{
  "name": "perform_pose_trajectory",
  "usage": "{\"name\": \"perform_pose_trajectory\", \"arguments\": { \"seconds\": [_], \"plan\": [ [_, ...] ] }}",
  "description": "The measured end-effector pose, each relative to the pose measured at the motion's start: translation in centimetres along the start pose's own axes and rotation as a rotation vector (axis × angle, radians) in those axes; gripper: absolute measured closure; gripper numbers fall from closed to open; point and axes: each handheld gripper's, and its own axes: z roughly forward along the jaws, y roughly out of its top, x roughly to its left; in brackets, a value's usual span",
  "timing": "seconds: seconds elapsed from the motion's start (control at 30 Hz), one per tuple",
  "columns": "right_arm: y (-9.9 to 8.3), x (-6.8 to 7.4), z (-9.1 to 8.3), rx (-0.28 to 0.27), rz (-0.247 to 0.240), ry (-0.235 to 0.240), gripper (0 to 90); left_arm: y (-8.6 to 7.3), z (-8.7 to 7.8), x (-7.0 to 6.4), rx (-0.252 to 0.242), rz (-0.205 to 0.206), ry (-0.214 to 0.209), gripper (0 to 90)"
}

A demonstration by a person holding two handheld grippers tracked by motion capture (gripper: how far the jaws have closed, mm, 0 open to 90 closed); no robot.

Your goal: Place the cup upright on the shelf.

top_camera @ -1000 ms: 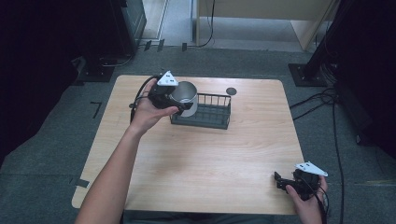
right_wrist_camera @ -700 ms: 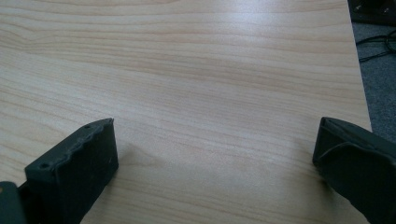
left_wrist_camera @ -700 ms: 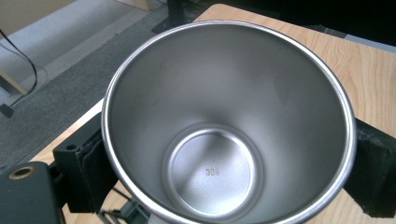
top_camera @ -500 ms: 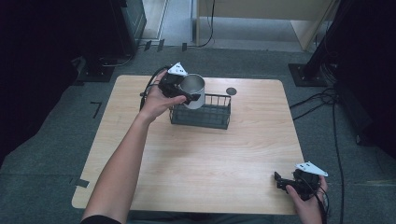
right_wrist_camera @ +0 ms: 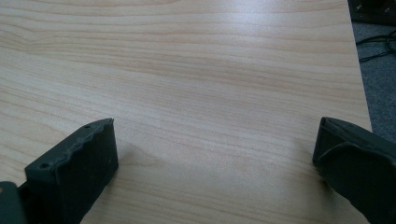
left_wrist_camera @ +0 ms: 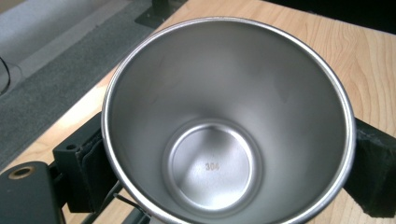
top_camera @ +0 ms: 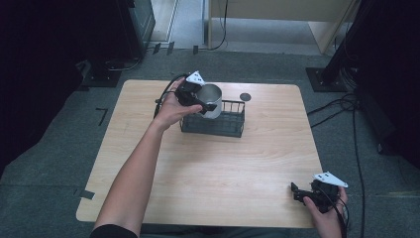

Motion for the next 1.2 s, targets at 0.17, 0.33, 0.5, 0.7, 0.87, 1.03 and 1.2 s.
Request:
{"name": "perform_pose_trajectory", "arguments": {
  "seconds": [0.17, 0.33, 0.5, 0.7, 0.87, 1.03, 1.2],
  "plan": [
    [0.0, 0.0, 0.0, 0.001, 0.001, -0.001, 0.0, -0.8, 0.4, -0.2, 0.015, -0.030, -0.015, 7.5],
    [0.0, 0.1, 0.0, 0.002, 0.000, -0.003, 0.0, -1.5, 0.5, -0.9, 0.035, -0.046, -0.008, 7.5],
    [0.0, 0.1, 0.0, 0.002, -0.001, -0.004, 0.0, -2.1, 0.8, -1.1, 0.041, -0.064, -0.007, 7.4],
    [0.0, 0.1, 0.0, 0.003, -0.001, -0.004, 0.0, -2.1, 1.2, -1.3, 0.077, -0.044, 0.008, 7.3],
    [0.0, 0.1, 0.0, 0.002, 0.000, -0.004, 0.0, -2.0, 1.4, -1.5, 0.090, -0.046, 0.021, 7.0],
    [0.0, 0.0, 0.0, 0.002, 0.001, -0.003, 0.0, -1.4, 0.4, -1.5, 0.018, -0.069, 0.022, 4.3],
    [0.0, 0.1, 0.0, 0.002, 0.000, -0.004, 0.0, -0.4, -2.0, -1.1, -0.074, -0.104, 0.036, 2.7]
  ]
}}
